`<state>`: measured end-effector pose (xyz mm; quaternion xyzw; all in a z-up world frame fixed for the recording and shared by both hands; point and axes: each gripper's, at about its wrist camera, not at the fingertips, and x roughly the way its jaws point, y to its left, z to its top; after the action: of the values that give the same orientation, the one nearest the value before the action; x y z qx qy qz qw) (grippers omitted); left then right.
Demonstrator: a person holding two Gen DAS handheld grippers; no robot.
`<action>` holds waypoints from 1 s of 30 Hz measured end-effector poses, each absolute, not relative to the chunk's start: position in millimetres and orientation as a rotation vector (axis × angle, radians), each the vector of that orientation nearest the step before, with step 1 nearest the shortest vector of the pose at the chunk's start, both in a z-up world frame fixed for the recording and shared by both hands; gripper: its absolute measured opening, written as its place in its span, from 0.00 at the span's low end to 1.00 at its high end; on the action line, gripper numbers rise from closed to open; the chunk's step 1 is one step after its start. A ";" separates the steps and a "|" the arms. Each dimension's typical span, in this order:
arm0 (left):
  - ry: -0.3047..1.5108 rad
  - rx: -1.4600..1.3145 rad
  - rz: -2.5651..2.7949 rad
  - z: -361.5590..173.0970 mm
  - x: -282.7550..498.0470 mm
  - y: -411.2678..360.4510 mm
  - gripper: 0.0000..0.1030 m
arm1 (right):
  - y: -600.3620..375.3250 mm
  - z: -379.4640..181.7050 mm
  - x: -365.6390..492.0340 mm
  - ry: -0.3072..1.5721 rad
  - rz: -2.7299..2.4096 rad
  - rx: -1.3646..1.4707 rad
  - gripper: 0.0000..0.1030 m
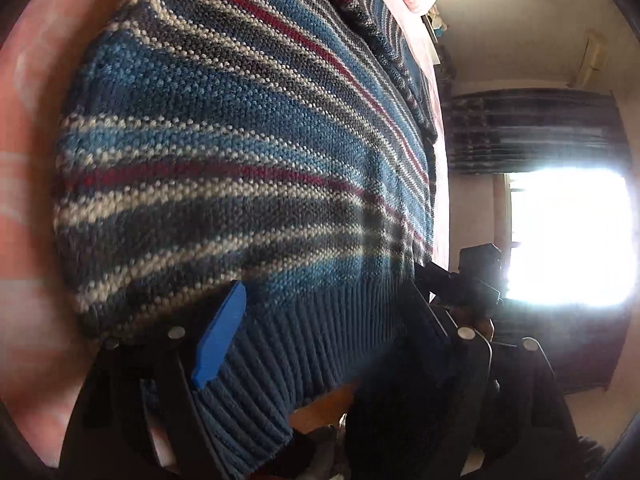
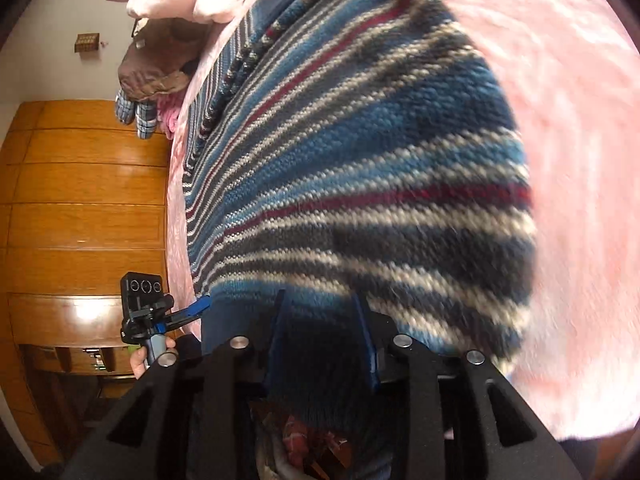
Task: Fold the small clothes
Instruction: 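Grasp the ribbed hem with both tools and fold it up toward the collar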
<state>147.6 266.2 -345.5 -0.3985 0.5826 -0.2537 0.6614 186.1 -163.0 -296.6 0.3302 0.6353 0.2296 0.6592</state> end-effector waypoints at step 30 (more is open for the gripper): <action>1.404 -1.142 -0.397 -362.1 79.9 294.4 0.86 | -197.1 -280.2 101.3 1.403 0.401 0.872 0.51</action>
<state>79.9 294.4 -362.1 -0.4929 0.6058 -0.1712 0.6006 101.3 -197.1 -280.2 0.3854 0.6200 0.1771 0.6601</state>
